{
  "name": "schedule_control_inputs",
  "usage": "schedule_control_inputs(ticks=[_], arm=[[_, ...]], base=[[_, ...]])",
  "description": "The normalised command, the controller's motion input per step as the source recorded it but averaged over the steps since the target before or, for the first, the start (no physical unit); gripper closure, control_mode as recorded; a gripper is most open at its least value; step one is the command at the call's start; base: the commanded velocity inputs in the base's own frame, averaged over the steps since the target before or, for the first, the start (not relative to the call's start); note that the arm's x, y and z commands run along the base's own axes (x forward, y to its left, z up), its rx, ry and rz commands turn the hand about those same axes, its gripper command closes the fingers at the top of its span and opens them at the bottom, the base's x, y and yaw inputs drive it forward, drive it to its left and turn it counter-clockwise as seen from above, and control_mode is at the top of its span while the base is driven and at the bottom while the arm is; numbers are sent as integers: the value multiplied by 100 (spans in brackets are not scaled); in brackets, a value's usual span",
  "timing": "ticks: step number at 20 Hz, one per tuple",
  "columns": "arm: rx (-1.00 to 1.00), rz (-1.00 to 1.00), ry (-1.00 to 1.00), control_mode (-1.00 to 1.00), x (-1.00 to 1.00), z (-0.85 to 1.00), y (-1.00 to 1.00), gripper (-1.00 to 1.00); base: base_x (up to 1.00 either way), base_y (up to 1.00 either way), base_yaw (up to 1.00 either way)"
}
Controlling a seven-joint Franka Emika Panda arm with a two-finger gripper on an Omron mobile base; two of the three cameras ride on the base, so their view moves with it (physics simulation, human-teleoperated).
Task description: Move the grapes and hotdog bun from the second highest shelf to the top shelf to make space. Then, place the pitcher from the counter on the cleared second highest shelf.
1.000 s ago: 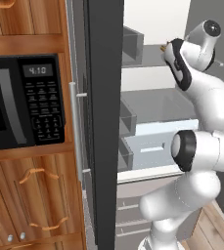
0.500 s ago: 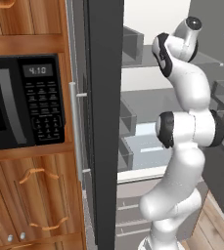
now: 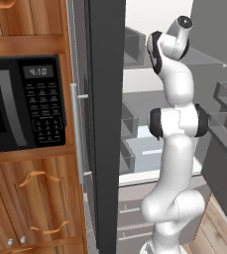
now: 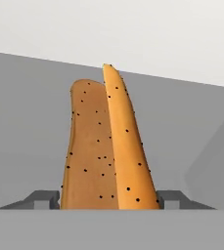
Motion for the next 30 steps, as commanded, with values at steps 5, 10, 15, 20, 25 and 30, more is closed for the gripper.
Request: schedule_control_inputs(ticks=[5, 10, 15, 20, 25, 30], arm=[[0, -2, -1, -100, 4, -54, -6, -100], [0, -3, -9, -100, 0, -76, 0, -100], [-4, -6, -16, -100, -16, -84, 0, -100], [-6, -9, -9, -100, -66, -54, 6, -100], [-1, -11, 0, -100, -91, -3, 7, -100], [0, -9, 0, -100, -100, 0, 18, -100]], base=[[0, 0, 0], [0, 0, 0], [0, 0, 0], [0, 0, 0], [0, 0, 0], [0, 0, 0]])
